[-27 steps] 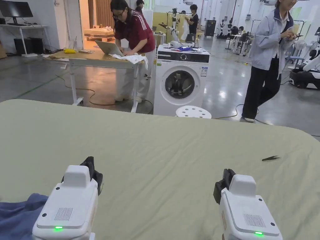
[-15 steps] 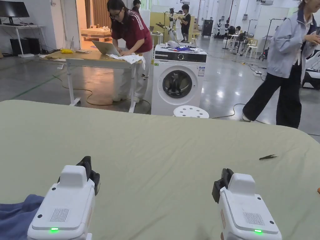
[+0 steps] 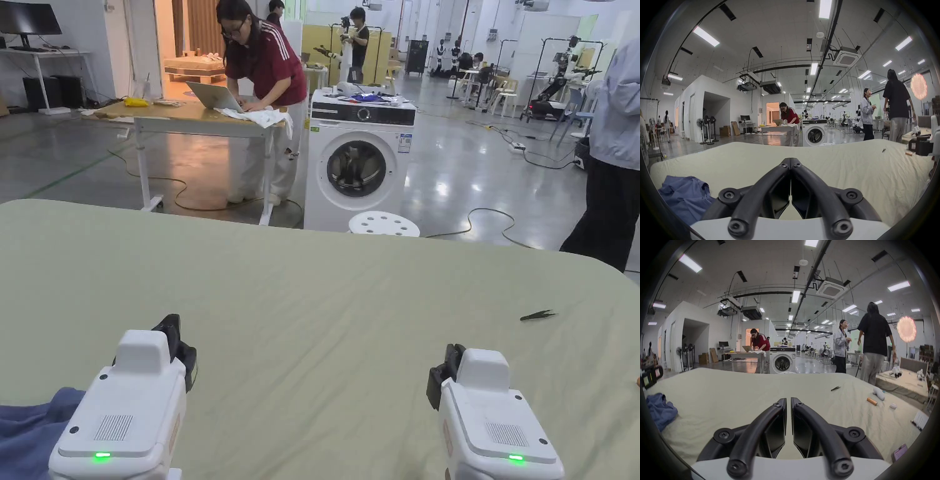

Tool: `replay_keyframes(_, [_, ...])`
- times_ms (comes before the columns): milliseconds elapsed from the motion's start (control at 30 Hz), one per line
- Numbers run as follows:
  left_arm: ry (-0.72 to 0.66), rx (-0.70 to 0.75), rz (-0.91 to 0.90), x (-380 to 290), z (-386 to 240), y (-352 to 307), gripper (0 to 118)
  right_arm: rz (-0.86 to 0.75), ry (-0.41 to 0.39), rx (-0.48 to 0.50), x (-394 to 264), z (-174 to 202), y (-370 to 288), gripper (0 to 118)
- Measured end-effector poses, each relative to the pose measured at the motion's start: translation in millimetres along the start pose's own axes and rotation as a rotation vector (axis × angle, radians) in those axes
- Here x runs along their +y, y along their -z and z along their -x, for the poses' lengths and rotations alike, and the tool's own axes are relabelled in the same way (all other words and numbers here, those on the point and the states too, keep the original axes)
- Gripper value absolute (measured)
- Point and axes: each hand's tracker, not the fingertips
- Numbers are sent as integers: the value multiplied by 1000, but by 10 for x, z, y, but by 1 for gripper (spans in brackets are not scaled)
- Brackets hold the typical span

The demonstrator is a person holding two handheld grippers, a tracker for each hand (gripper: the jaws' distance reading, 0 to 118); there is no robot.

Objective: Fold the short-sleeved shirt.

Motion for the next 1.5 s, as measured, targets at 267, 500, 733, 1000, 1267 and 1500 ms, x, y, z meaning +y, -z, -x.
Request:
replay_keyframes(267, [-611,-41,42,19,232,-55,0,2,595,25,-56,-261,-81,2])
replay_keyframes(500, [513,-24,99,39,-238,-16,0,-70,-628,62,79,279,-64,2])
replay_keyframes(733, [1086,-16,55,-275,-116,49,0,-154,-1324,87,-234,346,-111,2])
replay_keyframes(1000, [422,-50,80,25,71,56,0,-10,-653,65,68,241,-159,2])
replay_keyframes(1267, [-225,-39,27,151,265,13,0,26,109,-3,141,-2,-96,1])
replay_keyframes(1500, [-125,-61,74,203,246,-57,0,4,15,24,201,113,-109,1])
